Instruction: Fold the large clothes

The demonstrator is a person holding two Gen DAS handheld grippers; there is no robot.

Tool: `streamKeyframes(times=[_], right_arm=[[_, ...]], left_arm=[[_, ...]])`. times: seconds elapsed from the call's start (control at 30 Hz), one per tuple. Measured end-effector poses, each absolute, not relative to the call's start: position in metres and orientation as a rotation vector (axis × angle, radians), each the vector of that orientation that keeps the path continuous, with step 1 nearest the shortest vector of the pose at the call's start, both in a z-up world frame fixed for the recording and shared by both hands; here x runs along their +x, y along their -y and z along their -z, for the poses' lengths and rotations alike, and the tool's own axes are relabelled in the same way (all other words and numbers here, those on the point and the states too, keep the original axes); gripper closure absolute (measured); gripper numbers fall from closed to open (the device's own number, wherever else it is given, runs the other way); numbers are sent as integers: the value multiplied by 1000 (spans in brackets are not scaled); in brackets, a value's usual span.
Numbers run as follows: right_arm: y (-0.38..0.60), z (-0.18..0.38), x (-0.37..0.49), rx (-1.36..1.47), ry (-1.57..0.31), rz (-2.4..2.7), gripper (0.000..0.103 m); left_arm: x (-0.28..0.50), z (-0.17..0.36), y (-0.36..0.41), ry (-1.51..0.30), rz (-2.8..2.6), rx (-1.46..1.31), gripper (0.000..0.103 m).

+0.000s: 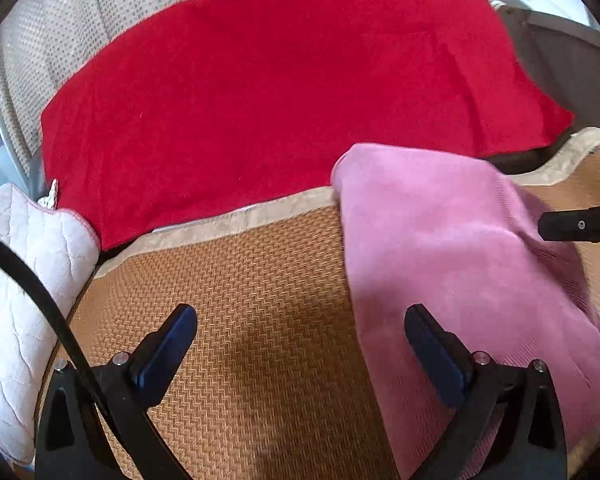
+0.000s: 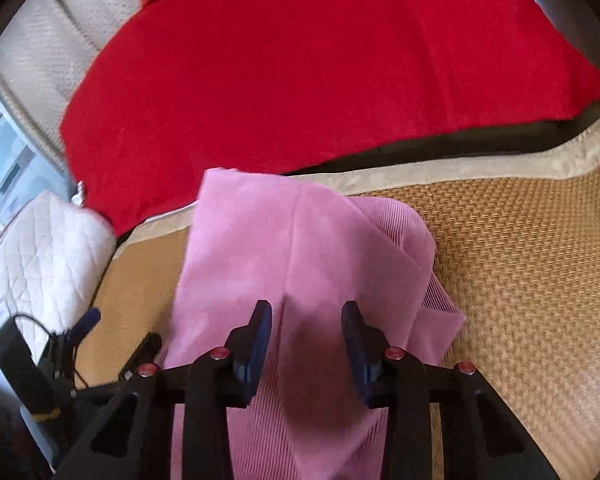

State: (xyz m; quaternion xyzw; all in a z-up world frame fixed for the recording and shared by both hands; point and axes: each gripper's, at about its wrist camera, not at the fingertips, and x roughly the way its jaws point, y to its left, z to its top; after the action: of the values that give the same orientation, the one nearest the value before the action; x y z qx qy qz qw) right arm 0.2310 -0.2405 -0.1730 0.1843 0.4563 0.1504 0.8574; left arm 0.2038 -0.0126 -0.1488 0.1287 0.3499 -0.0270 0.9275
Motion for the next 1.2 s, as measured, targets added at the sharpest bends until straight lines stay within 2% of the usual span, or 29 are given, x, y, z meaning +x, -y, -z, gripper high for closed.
streamKeyframes(times=[0.2, 0.33, 0.63, 0.83, 1.2], right_arm=[[242, 172, 211, 387, -994, -338, 63], [229, 203, 224, 361, -1076, -336, 63], [244, 178, 231, 440, -986, -379, 63], [236, 208, 261, 453, -1069, -361, 64], [255, 176, 225, 453, -996, -395, 64]], left_arm=[[186, 163, 16, -764, 100, 288, 0], [187, 171, 20, -766, 97, 292, 0], [201, 155, 14, -762, 144, 185, 0], [212, 167, 25, -804, 145, 189, 0], [193, 152, 32, -761, 142, 226, 0]])
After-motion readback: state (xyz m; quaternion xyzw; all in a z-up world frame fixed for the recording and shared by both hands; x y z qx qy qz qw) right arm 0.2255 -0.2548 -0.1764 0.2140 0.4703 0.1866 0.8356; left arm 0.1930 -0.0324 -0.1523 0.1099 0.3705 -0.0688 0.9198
